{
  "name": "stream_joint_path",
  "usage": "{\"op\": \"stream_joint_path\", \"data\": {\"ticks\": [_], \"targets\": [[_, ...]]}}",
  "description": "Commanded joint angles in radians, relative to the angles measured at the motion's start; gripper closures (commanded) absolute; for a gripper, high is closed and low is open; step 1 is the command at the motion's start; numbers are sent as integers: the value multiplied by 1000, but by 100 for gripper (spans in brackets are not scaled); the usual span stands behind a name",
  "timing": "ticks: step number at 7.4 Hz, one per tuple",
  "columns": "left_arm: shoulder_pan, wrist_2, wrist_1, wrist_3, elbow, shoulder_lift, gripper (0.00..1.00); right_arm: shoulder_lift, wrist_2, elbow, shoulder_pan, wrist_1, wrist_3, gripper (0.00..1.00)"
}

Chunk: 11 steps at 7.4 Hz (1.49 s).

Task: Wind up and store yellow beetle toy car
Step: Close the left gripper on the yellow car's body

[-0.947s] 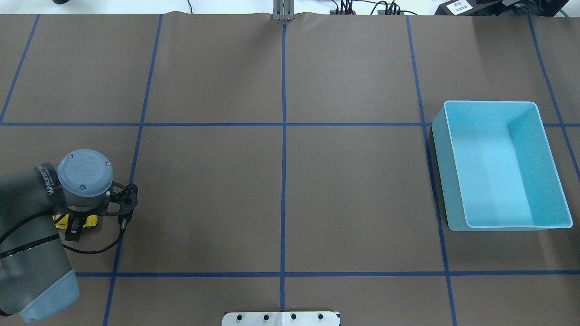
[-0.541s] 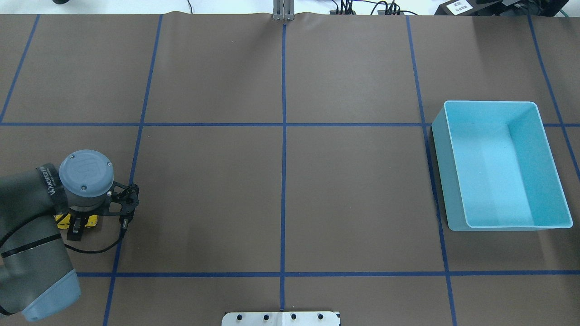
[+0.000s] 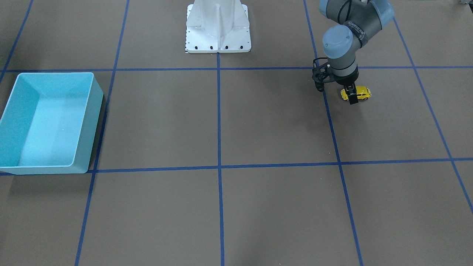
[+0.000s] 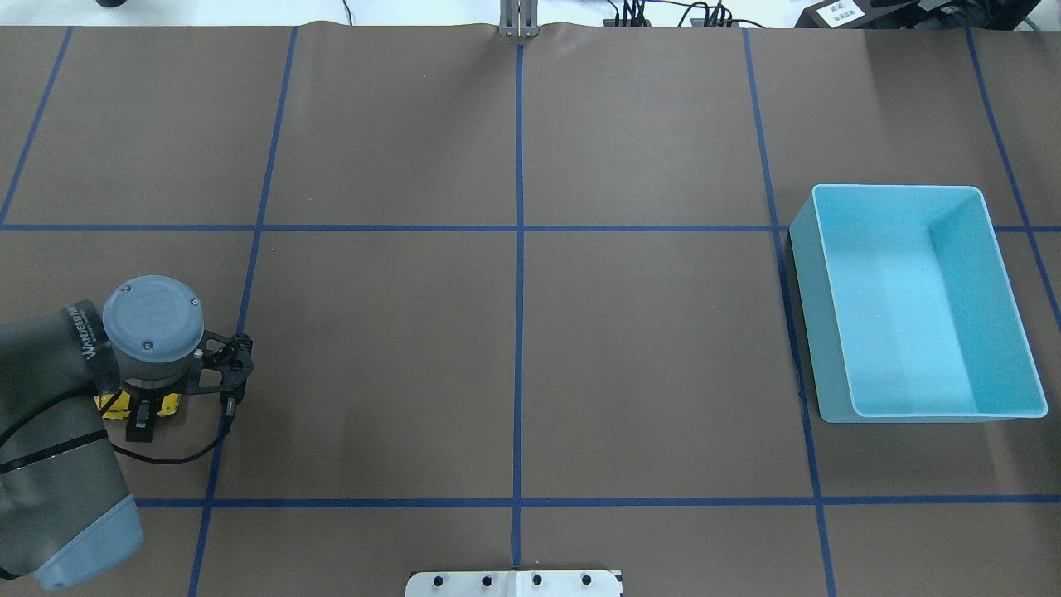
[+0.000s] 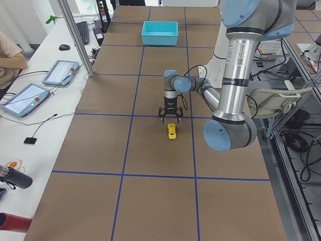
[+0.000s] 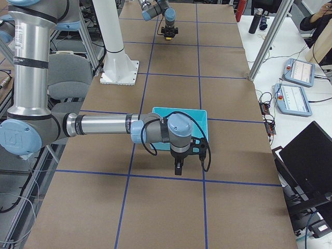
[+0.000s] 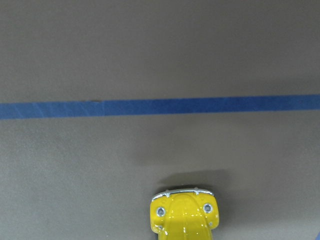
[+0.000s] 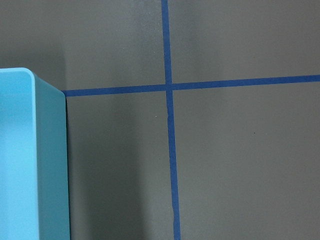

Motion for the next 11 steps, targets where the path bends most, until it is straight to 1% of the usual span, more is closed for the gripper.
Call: {"op": "stream_joint_path", "data": {"ticks": [1, 3, 5, 7, 9, 11], "targets": [[0, -1, -23, -9, 13, 4, 2, 0, 0, 1, 0, 0, 0, 0], [2, -1, -60, -8, 33, 4, 3, -2, 2, 2, 2, 0, 0, 0], [2, -1, -60, -8, 31, 7, 3, -8, 2, 8, 2, 0, 2, 0], [3, -2, -62, -6, 20, 33, 3, -9, 2, 11, 3, 0, 2, 0], [8, -1, -91, -6, 34, 34, 6, -27, 2, 28, 3, 0, 0, 0], [9, -2, -91, 1, 31, 34, 6, -34, 2, 31, 2, 0, 2, 0]]}}
